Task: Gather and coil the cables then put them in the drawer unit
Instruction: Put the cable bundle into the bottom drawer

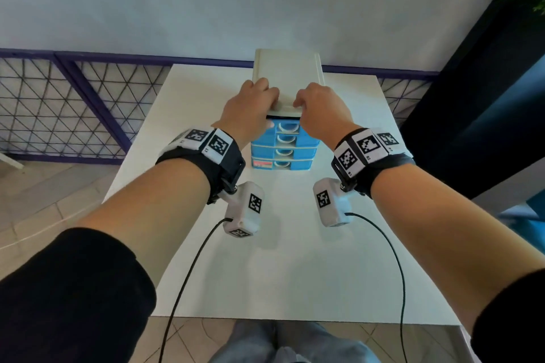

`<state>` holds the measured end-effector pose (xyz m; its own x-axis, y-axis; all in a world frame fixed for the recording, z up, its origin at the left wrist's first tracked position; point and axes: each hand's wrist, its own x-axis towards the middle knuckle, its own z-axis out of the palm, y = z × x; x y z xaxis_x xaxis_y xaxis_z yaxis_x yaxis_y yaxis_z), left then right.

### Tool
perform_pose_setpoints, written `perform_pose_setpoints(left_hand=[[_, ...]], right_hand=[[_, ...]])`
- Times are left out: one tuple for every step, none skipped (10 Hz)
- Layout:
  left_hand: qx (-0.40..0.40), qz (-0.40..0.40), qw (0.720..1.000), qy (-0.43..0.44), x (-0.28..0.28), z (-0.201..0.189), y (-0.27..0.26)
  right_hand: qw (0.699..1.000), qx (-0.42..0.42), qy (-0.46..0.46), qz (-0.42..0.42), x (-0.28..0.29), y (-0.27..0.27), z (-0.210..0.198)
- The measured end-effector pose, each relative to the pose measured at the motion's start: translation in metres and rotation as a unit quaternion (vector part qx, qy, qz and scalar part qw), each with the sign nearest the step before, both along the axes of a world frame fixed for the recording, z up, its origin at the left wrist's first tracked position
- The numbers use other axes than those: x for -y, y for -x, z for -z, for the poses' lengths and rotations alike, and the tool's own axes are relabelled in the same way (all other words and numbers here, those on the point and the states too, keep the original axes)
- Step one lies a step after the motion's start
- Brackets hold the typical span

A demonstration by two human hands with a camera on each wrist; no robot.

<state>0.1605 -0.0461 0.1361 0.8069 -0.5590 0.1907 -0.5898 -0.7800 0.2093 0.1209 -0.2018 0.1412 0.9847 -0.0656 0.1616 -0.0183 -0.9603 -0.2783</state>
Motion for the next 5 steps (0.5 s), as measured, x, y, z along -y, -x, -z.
perform_pose_setpoints(left_hand=[[0.073,-0.033,0.996,0.028,0.008,0.014,0.005],[0.085,-0.037,0.994,0.049,0.009,0.020,0.008],[0.075,-0.040,0.995,0.043,0.008,0.021,0.013],[0.045,-0.032,0.998,0.021,0.006,0.017,0.015],[-0.028,-0.007,1.000,-0.001,-0.001,0.010,0.013]], right_hand=[[0.999,0.003,0.032,0.006,-0.005,0.007,0.003],[0.998,0.016,0.063,0.014,-0.012,0.013,0.007],[0.997,0.016,0.070,0.021,-0.019,0.019,0.010],[0.997,-0.003,0.069,0.016,-0.020,0.019,0.004],[0.997,-0.060,0.039,0.007,-0.013,0.015,-0.007]])
